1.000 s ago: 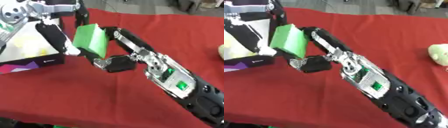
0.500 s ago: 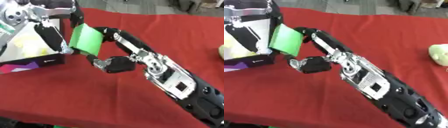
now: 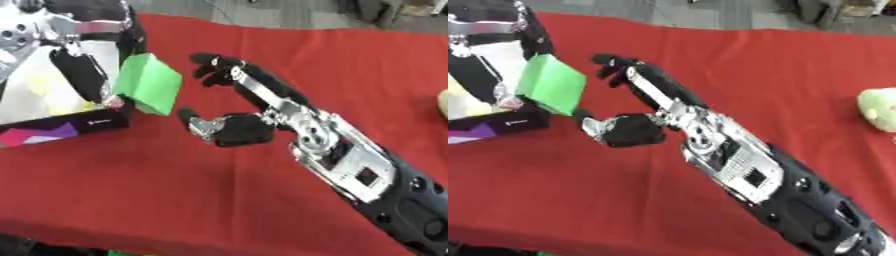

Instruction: Pick up the objects with one hand, pass them to the other hand, and then place them into the box on the other side of the table.

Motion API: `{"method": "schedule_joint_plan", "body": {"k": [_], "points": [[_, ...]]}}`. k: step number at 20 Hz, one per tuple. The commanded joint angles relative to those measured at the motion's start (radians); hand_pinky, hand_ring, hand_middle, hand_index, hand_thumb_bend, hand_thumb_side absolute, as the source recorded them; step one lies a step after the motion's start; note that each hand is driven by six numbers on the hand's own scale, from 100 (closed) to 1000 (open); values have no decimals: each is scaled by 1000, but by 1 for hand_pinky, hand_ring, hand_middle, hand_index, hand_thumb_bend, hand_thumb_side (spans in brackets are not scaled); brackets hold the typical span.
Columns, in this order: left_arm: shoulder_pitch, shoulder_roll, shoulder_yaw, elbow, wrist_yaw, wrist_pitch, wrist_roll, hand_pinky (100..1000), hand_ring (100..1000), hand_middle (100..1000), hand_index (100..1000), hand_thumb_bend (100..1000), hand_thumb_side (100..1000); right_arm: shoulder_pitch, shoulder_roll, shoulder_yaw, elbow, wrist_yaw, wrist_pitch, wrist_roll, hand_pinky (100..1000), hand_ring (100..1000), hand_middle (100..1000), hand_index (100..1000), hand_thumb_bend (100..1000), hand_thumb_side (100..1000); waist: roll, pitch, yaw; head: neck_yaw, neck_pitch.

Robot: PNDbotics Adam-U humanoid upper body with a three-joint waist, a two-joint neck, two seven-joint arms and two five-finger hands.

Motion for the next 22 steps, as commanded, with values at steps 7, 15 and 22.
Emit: {"method": "schedule_joint_plan", "body": {"k": [7, 15, 22], "points": [[32, 101, 144, 104, -13, 73, 112, 798, 639, 483, 544, 215, 158, 8, -44, -14, -21, 13, -10, -5, 893, 820, 814, 953, 259, 371, 4, -13, -3, 45, -7], [84, 137, 246, 272, -51, 98, 249, 806, 638, 482, 534, 100, 160, 50, -127, -57, -21, -39, -79, -92, 881, 828, 817, 913, 100, 462, -15, -8, -15, 171, -45], [107, 133, 301, 393, -41, 90, 368, 838, 695, 518, 573, 100, 189, 102, -222, -174, -21, -172, -172, -276, 885, 832, 820, 912, 100, 549, -38, 13, -39, 251, -79]]}}
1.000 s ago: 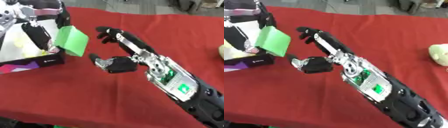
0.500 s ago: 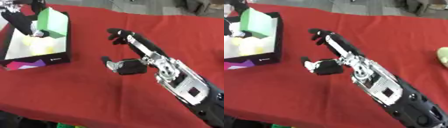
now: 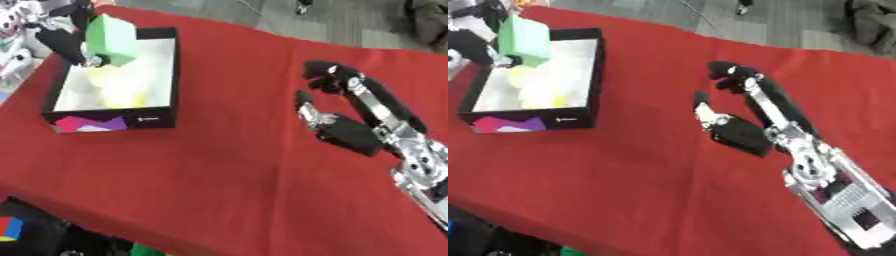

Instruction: Pick up the objects with one hand, pass them to the other hand, and then place them into the box on the other side of the table.

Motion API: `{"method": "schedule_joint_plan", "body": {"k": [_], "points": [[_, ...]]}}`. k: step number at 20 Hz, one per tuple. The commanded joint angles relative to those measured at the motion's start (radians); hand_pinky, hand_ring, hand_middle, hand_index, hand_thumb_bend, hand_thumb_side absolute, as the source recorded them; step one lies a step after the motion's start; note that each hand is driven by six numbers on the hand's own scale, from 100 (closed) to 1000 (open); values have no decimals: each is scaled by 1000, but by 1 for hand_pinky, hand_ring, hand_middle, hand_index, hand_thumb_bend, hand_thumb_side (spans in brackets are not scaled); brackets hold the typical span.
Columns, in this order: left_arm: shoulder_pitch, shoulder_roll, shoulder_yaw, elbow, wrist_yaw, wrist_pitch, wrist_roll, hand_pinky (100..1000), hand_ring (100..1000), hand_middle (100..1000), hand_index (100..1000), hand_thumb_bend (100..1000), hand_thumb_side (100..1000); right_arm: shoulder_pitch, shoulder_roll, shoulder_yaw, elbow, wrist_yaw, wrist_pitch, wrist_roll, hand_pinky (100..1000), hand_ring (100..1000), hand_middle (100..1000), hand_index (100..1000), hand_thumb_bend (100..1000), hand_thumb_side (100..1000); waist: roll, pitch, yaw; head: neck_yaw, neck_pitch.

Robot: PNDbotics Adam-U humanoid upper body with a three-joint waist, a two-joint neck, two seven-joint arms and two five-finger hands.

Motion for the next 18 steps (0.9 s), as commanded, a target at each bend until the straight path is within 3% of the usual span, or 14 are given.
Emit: {"method": "schedule_joint_plan", "body": {"k": [1, 2, 7, 9, 11, 12, 13, 14, 15, 18], "points": [[-9, 30, 37, 47, 2, -10, 46, 847, 713, 539, 595, 100, 190, 2, -67, -78, -21, -64, -50, -81, 884, 830, 817, 906, 100, 526, 1, -9, -8, 37, -25], [-8, 28, 41, 62, 2, -16, 54, 847, 713, 539, 595, 100, 190, 7, -78, -96, -21, -78, -67, -102, 884, 830, 817, 906, 100, 526, -1, -6, -11, 43, -28], [-5, 16, 68, 137, -36, -31, 85, 897, 833, 742, 809, 132, 191, 36, -139, -186, -21, -96, -119, -187, 880, 826, 816, 897, 100, 439, -12, 13, -34, 75, -43], [-6, 12, 77, 158, -54, -37, 87, 906, 854, 769, 886, 198, 455, 50, -158, -211, -21, -95, -127, -207, 879, 826, 816, 896, 100, 416, -14, 18, -40, 79, -46], [-6, 12, 81, 170, -74, -45, 87, 914, 872, 791, 955, 349, 748, 63, -177, -235, -21, -93, -134, -226, 877, 826, 816, 895, 100, 369, -15, 21, -43, 80, -46], [-5, 11, 82, 174, -83, -47, 86, 915, 874, 794, 962, 386, 807, 68, -187, -247, -21, -91, -136, -232, 877, 826, 816, 894, 100, 354, -16, 22, -44, 80, -45], [-5, 11, 82, 178, -91, -49, 83, 916, 879, 798, 974, 451, 928, 73, -195, -257, -21, -90, -136, -237, 874, 825, 820, 892, 100, 326, -16, 23, -45, 79, -44], [-5, 11, 83, 181, -99, -48, 78, 921, 885, 807, 979, 468, 974, 80, -206, -269, -21, -91, -132, -243, 872, 826, 832, 890, 100, 383, -17, 23, -46, 79, -45], [-4, 11, 84, 184, -106, -46, 74, 921, 884, 810, 984, 487, 1000, 87, -220, -281, -21, -92, -125, -248, 871, 827, 840, 887, 100, 300, -17, 24, -47, 78, -45], [-1, 15, 89, 165, -123, -25, 75, 914, 876, 807, 970, 472, 1000, 115, -266, -316, -21, -96, -91, -260, 869, 831, 855, 878, 100, 283, -18, 24, -47, 65, -44]]}}
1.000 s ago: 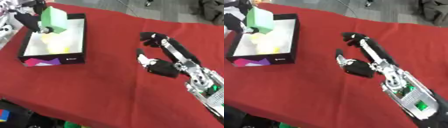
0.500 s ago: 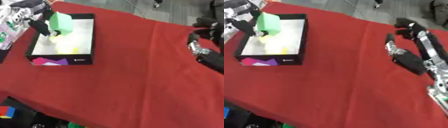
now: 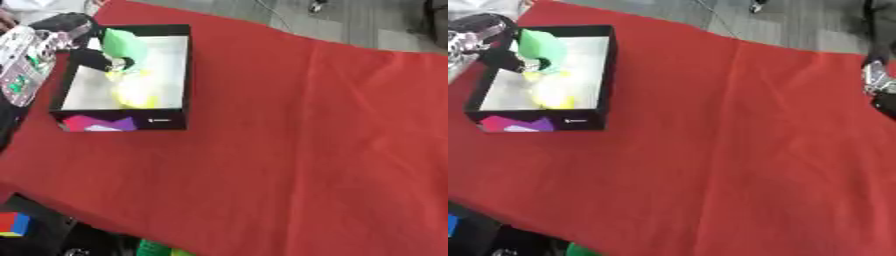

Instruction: Pick up the objects with one hand, pass them to the other hand, and then place them into the box on the other side of the table.

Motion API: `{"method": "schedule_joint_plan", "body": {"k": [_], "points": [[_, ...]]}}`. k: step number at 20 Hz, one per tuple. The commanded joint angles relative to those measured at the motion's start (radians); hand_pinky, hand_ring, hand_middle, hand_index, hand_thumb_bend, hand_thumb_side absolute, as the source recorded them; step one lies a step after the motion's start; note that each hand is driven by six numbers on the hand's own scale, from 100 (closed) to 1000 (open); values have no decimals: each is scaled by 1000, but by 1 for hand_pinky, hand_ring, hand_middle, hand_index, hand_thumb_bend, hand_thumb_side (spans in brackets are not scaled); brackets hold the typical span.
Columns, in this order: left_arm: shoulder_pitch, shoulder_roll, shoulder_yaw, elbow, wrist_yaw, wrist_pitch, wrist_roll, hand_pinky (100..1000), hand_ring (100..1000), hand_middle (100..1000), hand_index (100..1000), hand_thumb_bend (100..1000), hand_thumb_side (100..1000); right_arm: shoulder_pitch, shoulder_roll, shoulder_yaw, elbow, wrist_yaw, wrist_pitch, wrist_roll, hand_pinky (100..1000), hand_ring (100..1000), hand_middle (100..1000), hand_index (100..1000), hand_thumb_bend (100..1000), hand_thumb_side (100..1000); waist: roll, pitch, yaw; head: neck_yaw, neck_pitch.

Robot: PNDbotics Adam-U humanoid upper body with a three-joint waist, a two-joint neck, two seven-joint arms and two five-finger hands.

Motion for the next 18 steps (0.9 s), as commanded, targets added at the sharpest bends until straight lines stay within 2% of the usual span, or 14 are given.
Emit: {"method": "schedule_joint_plan", "body": {"k": [1, 3, 6, 8, 10, 11, 12, 13, 15, 18], "points": [[-10, 27, 20, -37, -18, 26, 7, 916, 876, 817, 950, 442, 1000, 16, -82, -51, -20, -12, 35, -14, 867, 829, 858, 873, 100, 283, 4, -17, 0, -16, -9], [-3, 35, 18, -75, -7, 45, -1, 916, 875, 824, 935, 374, 1000, 38, -109, -70, -20, -25, 62, -21, 867, 826, 855, 870, 103, 274, 4, -17, 0, -35, -8], [7, 55, 5, -143, 18, 59, -41, 922, 881, 835, 950, 376, 1000, 65, -135, -91, -20, -39, 86, -35, 866, 823, 852, 872, 110, 277, 5, -17, 2, -60, -8], [10, 62, 4, -178, 35, 68, -69, 927, 882, 833, 953, 324, 999, 73, -141, -98, -20, -44, 90, -42, 866, 823, 853, 873, 116, 276, 5, -17, 2, -68, -10], [10, 68, 5, -207, 56, 80, -91, 928, 879, 825, 951, 309, 978, 81, -146, -102, -20, -43, 88, -45, 866, 823, 853, 874, 119, 280, 6, -18, 2, -74, -11], [10, 71, 7, -222, 66, 86, -97, 925, 868, 808, 937, 201, 945, 83, -148, -104, -20, -43, 87, -46, 866, 823, 853, 874, 117, 279, 7, -19, 2, -76, -12], [10, 73, 12, -242, 83, 96, -94, 922, 859, 798, 924, 118, 908, 87, -151, -106, -20, -42, 85, -47, 866, 823, 853, 874, 117, 278, 8, -19, 2, -80, -12], [12, 77, 17, -267, 103, 107, -82, 907, 836, 774, 881, 100, 814, 91, -156, -108, -20, -35, 85, -48, 866, 822, 845, 872, 115, 273, 8, -19, 3, -87, -11], [22, 88, 23, -348, 154, 133, -32, 897, 810, 751, 837, 100, 772, 102, -168, -115, -20, -28, 88, -48, 861, 817, 823, 868, 114, 276, 9, -18, 5, -107, -9], [61, 104, 26, -532, 331, 155, 49, 915, 788, 739, 814, 100, 757, 117, -199, -126, -20, -21, 113, -19, 861, 817, 820, 869, 117, 288, 10, -17, 7, -148, -9]]}}
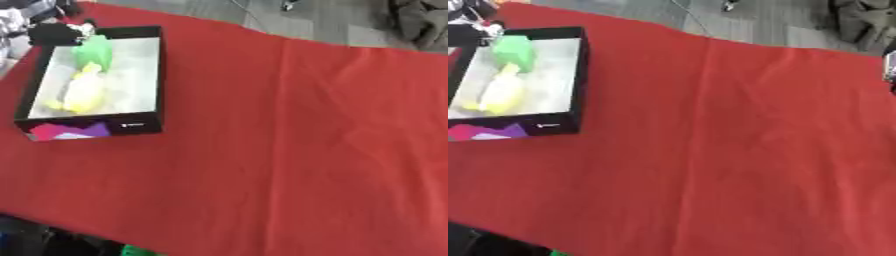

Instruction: Pick up the objects with one hand, pass them to the other hand, and then place them into the box on the other side of the table.

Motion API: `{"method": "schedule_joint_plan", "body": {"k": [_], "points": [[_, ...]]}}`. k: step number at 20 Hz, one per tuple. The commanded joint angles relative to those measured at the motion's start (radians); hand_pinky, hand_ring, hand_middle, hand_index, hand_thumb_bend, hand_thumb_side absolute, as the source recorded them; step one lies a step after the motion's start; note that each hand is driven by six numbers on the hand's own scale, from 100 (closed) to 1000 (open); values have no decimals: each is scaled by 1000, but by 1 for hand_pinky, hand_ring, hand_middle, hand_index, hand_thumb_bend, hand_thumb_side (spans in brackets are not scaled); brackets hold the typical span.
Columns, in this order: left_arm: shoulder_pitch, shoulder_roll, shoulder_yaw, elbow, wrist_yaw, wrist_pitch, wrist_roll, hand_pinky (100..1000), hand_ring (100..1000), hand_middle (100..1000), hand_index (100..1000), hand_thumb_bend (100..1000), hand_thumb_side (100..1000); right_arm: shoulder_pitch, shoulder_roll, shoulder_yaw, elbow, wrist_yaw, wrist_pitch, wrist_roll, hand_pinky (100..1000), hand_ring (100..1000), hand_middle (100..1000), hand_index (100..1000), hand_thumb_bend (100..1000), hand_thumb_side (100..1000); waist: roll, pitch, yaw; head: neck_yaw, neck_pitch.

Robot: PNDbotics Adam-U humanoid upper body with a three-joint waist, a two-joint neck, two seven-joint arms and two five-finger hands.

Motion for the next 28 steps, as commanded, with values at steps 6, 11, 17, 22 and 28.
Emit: {"method": "schedule_joint_plan", "body": {"k": [6, 11, 17, 22, 28], "points": [[154, 30, 49, -527, 567, 24, 251, 937, 767, 730, 790, 100, 732, 41, -108, -63, -15, 12, 131, 118, 869, 847, 845, 882, 178, 376, 4, -13, 4, -120, -22], [240, -96, 59, -586, 805, -60, 346, 959, 782, 753, 803, 197, 727, 71, -132, -83, -15, 53, 206, 295, 887, 895, 892, 914, 232, 387, 0, -11, 5, -156, -29], [339, -240, 47, -588, 946, -175, 374, 971, 811, 791, 821, 230, 741, 105, -153, -111, -15, 148, 251, 513, 907, 931, 926, 937, 332, 303, 1, -5, 10, -186, -44], [423, -317, 11, -588, 1022, -225, 320, 978, 819, 798, 820, 240, 765, 109, -159, -121, 28, 228, 260, 667, 912, 934, 919, 943, 404, 221, 5, 1, 13, -205, -58], [489, -352, 5, -588, 1031, -204, 303, 979, 816, 792, 809, 264, 808, 117, -169, -169, 114, 269, 282, 751, 906, 920, 907, 942, 430, 186, 6, 7, 11, -220, -59]]}}
